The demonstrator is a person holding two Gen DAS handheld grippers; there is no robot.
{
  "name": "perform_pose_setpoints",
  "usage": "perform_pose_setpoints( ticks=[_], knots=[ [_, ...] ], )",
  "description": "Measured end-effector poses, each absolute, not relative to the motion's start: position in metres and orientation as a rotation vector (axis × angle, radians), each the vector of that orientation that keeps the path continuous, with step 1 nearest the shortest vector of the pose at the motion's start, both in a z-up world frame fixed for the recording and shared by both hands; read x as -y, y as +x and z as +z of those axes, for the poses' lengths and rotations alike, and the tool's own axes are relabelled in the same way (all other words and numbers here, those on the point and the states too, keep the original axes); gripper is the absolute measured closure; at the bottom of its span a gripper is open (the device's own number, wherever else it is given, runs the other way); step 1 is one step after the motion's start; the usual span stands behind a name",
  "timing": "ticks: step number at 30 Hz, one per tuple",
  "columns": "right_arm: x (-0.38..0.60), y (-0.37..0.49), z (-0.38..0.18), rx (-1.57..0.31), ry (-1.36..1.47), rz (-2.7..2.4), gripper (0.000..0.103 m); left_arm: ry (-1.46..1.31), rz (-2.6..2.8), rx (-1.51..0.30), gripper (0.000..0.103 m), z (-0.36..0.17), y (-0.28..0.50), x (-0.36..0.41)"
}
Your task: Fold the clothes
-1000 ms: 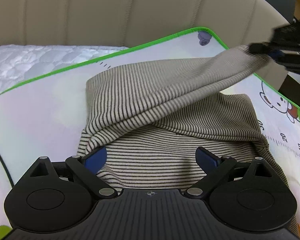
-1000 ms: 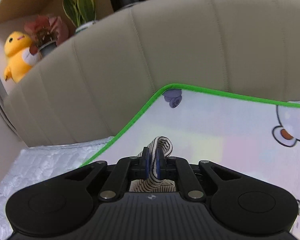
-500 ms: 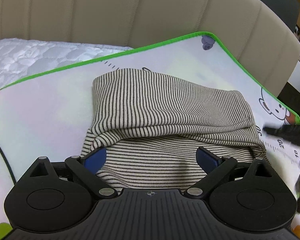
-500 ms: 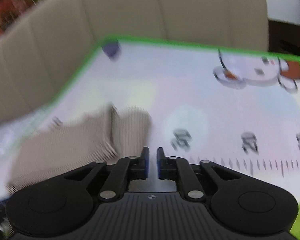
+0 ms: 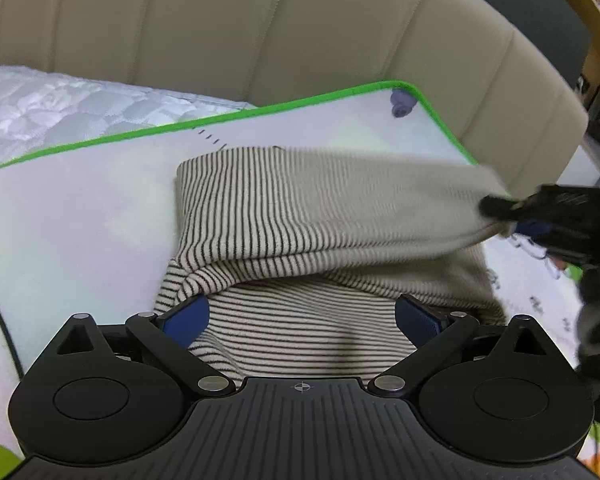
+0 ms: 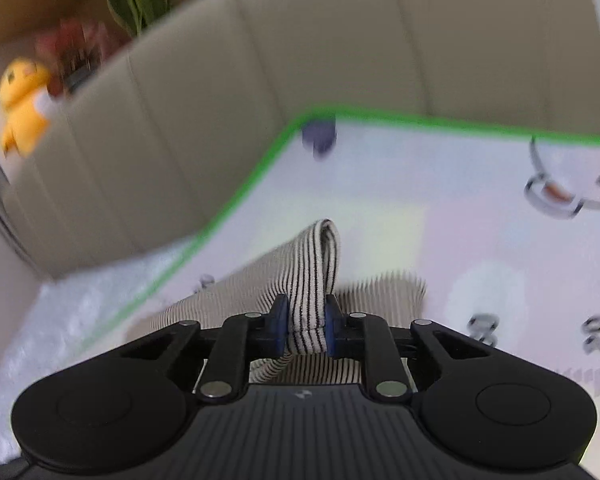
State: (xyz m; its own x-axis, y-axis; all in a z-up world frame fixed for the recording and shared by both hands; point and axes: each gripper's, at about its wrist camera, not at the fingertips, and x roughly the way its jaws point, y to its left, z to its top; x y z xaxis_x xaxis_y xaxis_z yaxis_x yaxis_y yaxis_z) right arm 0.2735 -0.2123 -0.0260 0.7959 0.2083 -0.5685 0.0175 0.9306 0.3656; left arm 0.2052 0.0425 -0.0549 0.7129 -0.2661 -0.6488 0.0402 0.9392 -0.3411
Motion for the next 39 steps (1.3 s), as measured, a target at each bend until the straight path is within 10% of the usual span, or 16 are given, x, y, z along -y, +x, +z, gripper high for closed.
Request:
perform_pose_setpoints(
  ticks=[14,39],
  knots=[
    [0.220,0.260,-0.100,-0.778,0.258,-0.009,0.074,-0.200,-0.255,-0.561,0.002,-0.032,0.205,-0.037],
    [0.210,0.259,-0.096,-0.770,0.207,-0.023,0.063,-0.182,-0.184,-0.744,0.011,-0.067,0.233,-0.048]
  ],
)
